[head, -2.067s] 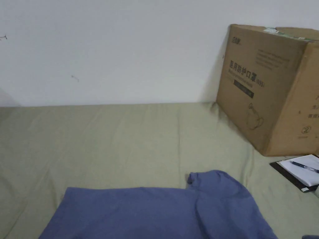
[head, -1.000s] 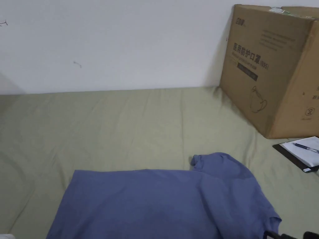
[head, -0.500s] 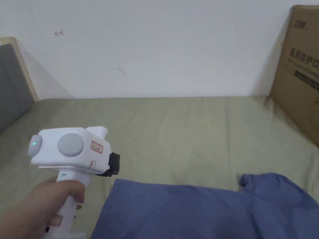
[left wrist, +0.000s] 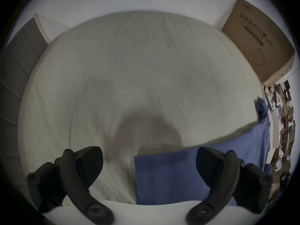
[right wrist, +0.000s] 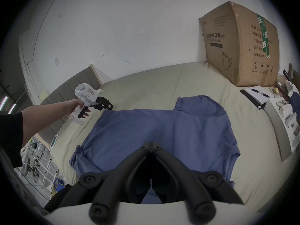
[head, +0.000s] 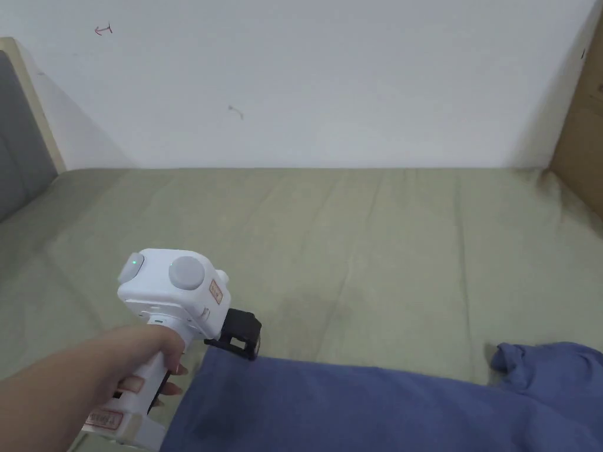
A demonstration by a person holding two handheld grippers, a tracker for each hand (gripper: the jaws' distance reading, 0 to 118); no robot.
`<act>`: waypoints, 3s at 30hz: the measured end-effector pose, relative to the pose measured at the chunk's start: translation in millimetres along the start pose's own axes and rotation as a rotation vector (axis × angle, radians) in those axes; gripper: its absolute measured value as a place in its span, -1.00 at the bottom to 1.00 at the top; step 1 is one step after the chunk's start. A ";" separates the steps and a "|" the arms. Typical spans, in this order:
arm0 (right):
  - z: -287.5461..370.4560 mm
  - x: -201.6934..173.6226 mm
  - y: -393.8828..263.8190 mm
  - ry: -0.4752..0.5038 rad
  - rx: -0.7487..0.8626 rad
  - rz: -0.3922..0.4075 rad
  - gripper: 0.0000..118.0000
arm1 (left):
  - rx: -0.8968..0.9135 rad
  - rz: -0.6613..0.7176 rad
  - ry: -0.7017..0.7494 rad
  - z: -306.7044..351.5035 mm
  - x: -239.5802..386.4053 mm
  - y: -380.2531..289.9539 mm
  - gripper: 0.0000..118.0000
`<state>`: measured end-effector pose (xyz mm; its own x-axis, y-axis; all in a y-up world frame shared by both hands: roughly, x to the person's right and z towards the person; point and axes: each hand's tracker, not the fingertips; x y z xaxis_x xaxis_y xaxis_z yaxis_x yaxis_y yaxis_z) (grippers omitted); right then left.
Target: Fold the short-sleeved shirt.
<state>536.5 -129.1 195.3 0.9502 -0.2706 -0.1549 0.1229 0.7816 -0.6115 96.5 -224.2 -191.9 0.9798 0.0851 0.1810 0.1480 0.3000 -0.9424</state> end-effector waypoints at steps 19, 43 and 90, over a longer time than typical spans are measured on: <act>-14.4 45.7 69.1 -0.101 0.194 0.082 -1.00 | 0.109 -0.123 0.025 50.4 17.3 -37.6 -0.99; -212.6 218.8 113.7 -0.391 -0.684 -0.170 0.20 | 0.102 -0.171 0.075 58.2 26.6 -61.8 -0.99; 39.7 -5.0 448.8 -0.348 0.545 0.132 -0.99 | 1.060 0.100 0.292 424.0 22.5 26.5 -0.99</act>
<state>598.3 245.4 -47.6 0.9931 -0.0273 0.1142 0.0399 0.9931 -0.1102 65.4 188.5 -93.5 0.9957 -0.0314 -0.0875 0.0129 0.9788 -0.2045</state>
